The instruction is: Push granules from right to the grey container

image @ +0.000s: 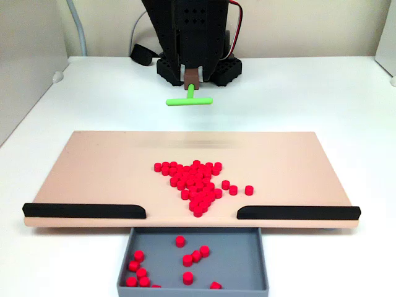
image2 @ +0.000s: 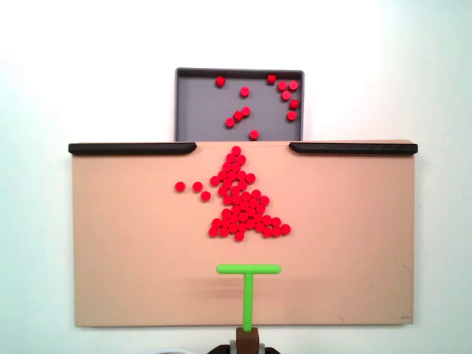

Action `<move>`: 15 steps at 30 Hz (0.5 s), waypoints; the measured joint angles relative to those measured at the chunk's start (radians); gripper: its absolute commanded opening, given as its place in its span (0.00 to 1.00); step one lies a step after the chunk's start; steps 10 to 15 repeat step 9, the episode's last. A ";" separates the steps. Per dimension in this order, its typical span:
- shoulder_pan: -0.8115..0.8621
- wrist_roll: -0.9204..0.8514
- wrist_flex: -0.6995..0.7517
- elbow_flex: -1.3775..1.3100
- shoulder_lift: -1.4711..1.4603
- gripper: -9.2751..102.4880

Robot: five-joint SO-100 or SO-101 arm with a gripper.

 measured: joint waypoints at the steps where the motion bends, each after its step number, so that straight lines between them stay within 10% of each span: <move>1: 0.000 0.000 0.000 0.000 0.000 0.08; 15: 0.017 0.000 0.000 0.000 0.000 0.08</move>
